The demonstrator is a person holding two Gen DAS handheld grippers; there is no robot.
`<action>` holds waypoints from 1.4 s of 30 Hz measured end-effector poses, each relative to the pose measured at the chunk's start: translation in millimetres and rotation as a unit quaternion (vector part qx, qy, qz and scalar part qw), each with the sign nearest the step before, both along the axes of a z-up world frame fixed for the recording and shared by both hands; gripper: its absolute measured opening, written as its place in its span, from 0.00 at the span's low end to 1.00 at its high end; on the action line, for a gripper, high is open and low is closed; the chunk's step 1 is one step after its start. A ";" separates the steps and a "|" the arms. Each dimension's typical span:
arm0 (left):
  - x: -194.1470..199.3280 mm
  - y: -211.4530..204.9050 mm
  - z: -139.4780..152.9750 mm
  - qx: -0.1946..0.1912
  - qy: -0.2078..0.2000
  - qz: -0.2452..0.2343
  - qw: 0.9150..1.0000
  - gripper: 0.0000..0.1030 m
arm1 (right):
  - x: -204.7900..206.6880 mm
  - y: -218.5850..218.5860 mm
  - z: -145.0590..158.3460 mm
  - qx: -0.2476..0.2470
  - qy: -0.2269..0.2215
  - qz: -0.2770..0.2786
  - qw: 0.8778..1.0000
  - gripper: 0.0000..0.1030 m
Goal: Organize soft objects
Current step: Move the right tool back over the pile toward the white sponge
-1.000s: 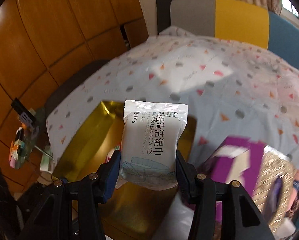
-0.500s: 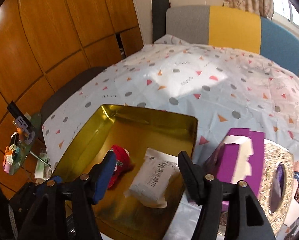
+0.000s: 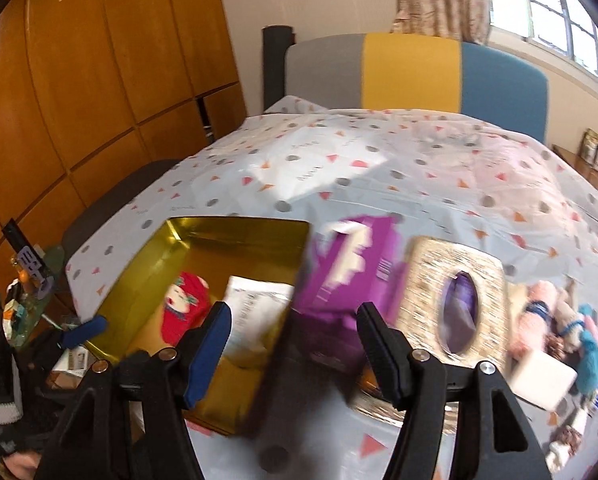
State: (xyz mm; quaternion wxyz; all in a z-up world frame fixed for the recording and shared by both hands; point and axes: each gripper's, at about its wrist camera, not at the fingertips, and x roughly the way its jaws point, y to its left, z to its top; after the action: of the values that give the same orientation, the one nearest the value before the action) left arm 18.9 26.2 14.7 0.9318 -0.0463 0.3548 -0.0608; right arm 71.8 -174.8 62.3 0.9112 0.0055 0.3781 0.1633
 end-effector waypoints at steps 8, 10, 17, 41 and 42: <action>-2.7 -35.8 8.9 0.013 -0.010 -0.061 0.998 0.84 | -24.7 -73.6 -5.3 0.007 0.002 -0.077 0.997 0.65; -2.8 -46.8 11.4 0.014 -0.011 -0.081 0.997 0.84 | -29.9 -96.5 -7.4 0.008 0.004 -0.107 0.994 0.65; -1.4 -83.9 23.5 0.005 -0.018 -0.147 0.989 0.84 | -53.6 -176.1 -8.0 0.013 0.000 -0.214 0.977 0.65; -15.4 -166.0 -1.3 0.015 0.032 -0.280 0.959 0.84 | 23.3 -250.9 -55.9 -0.035 0.113 -0.185 0.975 0.71; -14.6 -165.9 -2.6 0.015 0.034 -0.279 0.960 0.84 | 36.2 -250.9 -58.3 -0.039 0.123 -0.174 0.976 0.72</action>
State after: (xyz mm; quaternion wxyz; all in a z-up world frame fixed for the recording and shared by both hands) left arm 4.2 -139.7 12.1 0.8659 0.0668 0.3860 -0.3112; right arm 108.0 -425.7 4.0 0.8715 0.0560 0.4869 -0.0142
